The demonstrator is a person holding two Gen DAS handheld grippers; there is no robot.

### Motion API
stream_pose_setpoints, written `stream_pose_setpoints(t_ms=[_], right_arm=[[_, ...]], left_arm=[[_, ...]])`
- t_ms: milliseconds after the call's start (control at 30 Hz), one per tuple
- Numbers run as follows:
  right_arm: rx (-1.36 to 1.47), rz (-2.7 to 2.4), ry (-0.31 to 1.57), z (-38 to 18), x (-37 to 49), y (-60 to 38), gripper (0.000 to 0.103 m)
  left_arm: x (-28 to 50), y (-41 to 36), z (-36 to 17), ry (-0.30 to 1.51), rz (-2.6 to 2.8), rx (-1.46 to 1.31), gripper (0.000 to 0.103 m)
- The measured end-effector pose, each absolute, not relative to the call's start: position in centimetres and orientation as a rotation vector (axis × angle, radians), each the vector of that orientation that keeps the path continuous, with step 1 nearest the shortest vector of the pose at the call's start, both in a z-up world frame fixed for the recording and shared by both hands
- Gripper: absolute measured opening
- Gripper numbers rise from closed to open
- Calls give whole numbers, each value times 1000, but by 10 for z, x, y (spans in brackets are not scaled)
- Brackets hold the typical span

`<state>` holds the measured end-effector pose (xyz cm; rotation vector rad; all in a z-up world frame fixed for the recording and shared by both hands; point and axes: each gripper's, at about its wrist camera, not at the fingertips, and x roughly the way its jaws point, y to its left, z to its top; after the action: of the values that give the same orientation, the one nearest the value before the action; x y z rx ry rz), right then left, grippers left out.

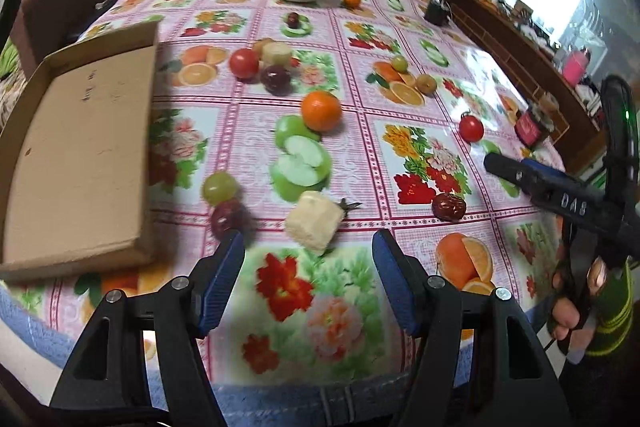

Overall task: Organize fruits
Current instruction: 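Close left tool on the white cube while right tool grasps the red tomato, then carry the white cube and red tomato with both tools over the cardboard box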

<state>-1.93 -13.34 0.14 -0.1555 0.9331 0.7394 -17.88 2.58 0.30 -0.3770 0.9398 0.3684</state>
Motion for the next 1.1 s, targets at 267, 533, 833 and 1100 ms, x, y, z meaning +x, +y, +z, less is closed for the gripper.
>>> stream_pose_setpoints(t_ms=[267,533,833,1100], right_arm=[[-133,679,936,-11,25,-132,83],[-190,673,952,-27,48,-111,42],[-243,764,895,-6,7,-96,33],[-323,846,824,15,-36,-62,33]], left_arm=[[-157,27,-21,1011,353,-384,65],[-156,27,-19,989,347,-361,34],[-164,23,5,936,351,-327,34],[-181,35,24,868,412,-326,34]])
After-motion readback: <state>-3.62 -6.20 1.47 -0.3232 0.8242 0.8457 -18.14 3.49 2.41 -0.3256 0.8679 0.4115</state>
